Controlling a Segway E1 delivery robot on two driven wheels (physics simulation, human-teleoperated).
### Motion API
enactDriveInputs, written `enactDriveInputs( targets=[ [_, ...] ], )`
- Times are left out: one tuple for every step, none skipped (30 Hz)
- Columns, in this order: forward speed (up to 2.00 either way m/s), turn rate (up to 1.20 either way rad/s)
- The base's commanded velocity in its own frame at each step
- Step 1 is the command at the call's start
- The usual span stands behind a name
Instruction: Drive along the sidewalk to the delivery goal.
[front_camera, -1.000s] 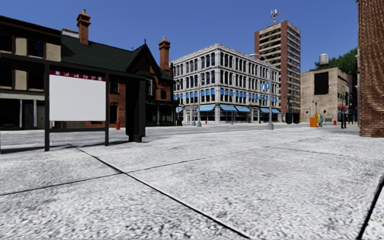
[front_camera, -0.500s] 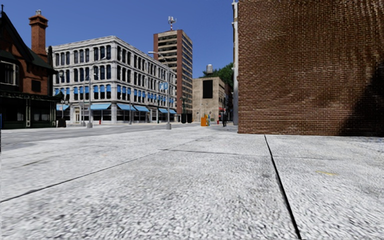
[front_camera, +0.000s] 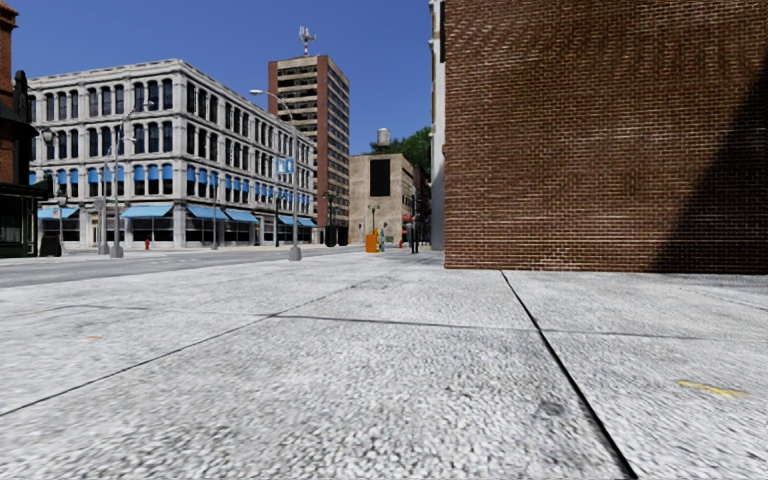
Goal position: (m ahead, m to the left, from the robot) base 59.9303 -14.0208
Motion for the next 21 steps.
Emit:
enactDriveInputs(
  targets=[
    [2.0,0.0],
    [2.0,0.0],
    [2.0,0.0],
    [2.0,0.0],
    [2.0,0.0],
    [2.0,0.0],
    [2.0,0.0],
    [2.0,0.0],
    [2.0,0.0],
    [2.0,0.0],
    [2.0,0.0],
    [2.0,0.0],
    [2.0,0.0],
    [2.0,0.0],
    [2.0,0.0],
    [2.0,0.0],
    [2.0,0.0],
    [2.0,0.0],
    [2.0,0.0],
    [2.0,0.0],
    [2.0,0.0]
  ],
)
